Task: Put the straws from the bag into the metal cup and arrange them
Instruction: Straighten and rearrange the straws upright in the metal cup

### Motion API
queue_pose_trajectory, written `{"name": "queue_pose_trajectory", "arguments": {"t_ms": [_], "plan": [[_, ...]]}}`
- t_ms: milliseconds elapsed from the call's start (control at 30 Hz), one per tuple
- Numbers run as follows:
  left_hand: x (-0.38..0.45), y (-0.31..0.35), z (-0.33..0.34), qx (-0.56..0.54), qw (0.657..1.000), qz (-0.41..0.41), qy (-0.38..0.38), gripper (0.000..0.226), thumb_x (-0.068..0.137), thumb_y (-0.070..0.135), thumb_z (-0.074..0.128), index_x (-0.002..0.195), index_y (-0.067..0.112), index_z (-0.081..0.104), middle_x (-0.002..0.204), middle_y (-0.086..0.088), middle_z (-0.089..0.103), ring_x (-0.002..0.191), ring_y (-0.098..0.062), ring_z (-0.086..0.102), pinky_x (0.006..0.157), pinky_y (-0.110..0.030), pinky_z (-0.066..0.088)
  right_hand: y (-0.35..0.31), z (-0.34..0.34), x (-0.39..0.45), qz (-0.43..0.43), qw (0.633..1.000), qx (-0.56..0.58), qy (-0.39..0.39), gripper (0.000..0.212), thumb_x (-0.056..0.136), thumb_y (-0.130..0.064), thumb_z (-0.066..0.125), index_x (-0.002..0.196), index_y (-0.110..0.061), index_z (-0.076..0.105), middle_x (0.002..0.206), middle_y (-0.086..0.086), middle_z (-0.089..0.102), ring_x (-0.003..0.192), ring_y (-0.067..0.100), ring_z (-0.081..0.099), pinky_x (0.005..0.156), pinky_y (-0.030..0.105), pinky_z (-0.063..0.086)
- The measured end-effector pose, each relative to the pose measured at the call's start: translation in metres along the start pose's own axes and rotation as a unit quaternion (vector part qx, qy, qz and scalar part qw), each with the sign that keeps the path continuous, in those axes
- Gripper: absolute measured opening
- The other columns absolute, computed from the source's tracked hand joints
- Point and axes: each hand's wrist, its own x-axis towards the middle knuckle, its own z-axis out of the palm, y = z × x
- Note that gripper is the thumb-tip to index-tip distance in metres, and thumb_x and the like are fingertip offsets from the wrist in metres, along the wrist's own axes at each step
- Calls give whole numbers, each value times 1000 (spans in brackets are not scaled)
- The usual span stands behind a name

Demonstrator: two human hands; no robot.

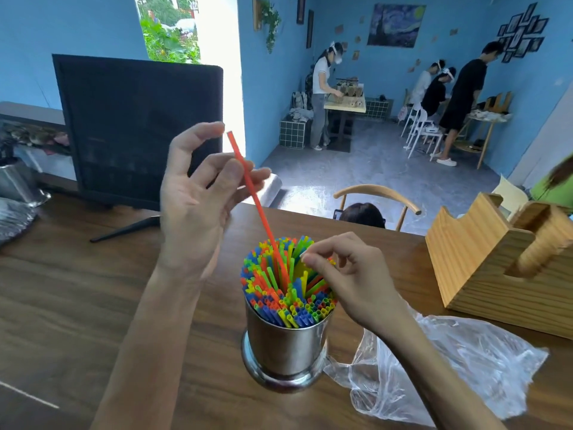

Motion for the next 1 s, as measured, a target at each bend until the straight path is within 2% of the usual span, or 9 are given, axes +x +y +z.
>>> {"name": "queue_pose_trajectory", "arguments": {"t_ms": [100,167,233,300,400,533,700,833,1000], "plan": [[-3,-2,9,78,997,3,-26,33,91,17,61,123,24,56,91,3,66,75,-23,76,70,-27,59,3,-8,3,20,1000,12,16,7,90,-26,75,88,-33,74,85,-13,70,81,4,60,67,18,44],[-8,-11,11,129,989,-30,-63,28,89,15,64,116,25,61,90,2,66,73,-24,76,68,-29,60,6,-18,6,56,996,46,55,6,93,-29,72,87,-31,74,80,-9,73,76,12,65,69,32,50],[-15,-22,6,179,975,-76,-103,26,89,11,70,110,27,65,89,-3,67,72,-22,76,67,-27,60,11,-27,8,105,990,62,69,15,94,-34,68,82,-27,72,74,-6,72,73,16,66,73,37,51],[-20,-31,-2,259,951,-86,-147,25,87,13,78,101,31,70,85,2,70,72,-13,72,69,-23,57,14,-33,5,153,987,51,19,33,91,-51,64,77,-21,68,71,-2,70,68,12,63,73,37,53],[-23,-36,-12,367,905,-65,-203,15,83,20,83,87,32,75,79,10,71,80,-12,68,76,-27,55,14,-33,-1,202,975,43,-82,49,82,-63,66,75,-15,67,72,6,71,63,7,64,65,24,51],[-20,-37,-14,385,890,-84,-229,5,81,30,81,79,31,77,81,11,71,84,-12,68,77,-30,55,14,-31,-2,197,972,56,-111,50,79,-60,71,79,-11,69,76,11,71,62,5,66,60,21,48],[-21,-38,-12,377,897,-82,-216,6,83,27,81,82,31,76,77,9,69,81,-14,64,75,-32,54,13,-31,1,211,969,102,-83,45,84,-57,66,84,-13,70,77,5,74,66,11,71,59,24,55],[-19,-39,-10,377,909,-50,-169,9,88,24,76,88,32,75,88,16,69,91,-10,63,77,-16,48,15,-28,6,224,967,99,-77,43,82,-57,63,95,-16,70,79,-2,75,66,13,72,60,27,58],[-19,-45,-12,386,902,-71,-180,10,91,25,74,92,35,75,97,18,70,102,-5,63,87,-19,49,18,-24,11,210,971,70,-95,18,93,-37,71,90,-20,78,80,-1,77,66,6,69,60,23,55]]}}
